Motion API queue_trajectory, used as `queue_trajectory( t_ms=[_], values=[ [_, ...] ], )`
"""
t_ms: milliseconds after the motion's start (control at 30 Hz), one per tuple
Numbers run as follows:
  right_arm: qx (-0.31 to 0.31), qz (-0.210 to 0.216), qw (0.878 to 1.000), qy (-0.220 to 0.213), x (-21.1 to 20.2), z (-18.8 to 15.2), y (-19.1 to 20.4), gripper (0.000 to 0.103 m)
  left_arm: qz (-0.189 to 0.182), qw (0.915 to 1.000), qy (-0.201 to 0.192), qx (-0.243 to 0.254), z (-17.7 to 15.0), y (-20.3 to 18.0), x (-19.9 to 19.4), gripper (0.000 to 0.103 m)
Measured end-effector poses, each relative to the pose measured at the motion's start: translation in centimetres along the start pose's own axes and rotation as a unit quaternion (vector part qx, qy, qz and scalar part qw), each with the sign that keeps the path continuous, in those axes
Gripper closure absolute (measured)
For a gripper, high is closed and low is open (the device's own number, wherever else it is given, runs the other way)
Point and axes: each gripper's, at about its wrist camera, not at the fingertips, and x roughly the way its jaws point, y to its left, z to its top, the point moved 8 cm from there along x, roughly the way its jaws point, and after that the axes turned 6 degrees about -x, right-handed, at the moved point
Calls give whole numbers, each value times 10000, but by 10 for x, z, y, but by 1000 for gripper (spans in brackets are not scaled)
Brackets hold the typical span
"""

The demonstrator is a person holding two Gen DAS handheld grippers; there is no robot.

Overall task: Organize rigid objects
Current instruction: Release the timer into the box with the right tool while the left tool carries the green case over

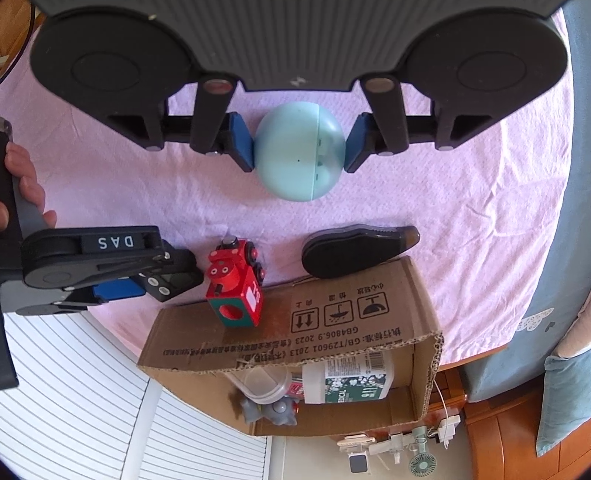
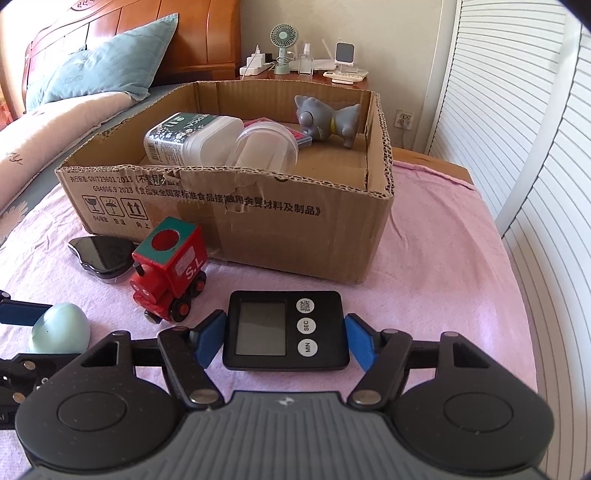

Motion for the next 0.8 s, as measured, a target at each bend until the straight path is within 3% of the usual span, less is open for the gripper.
queue_trajectory(
  t_ms=[433,667,800],
  values=[
    [-431,156,9989,-134,-45,4,0,29,-153,9990,164,379,-4,6,-20,51],
    [-542,269,9957,-695,-82,50,-4,29,-217,9978,58,617,6,5,-38,51],
    [-489,157,9948,-875,-74,85,-15,29,-226,9974,-57,681,16,5,-46,51]
  ],
)
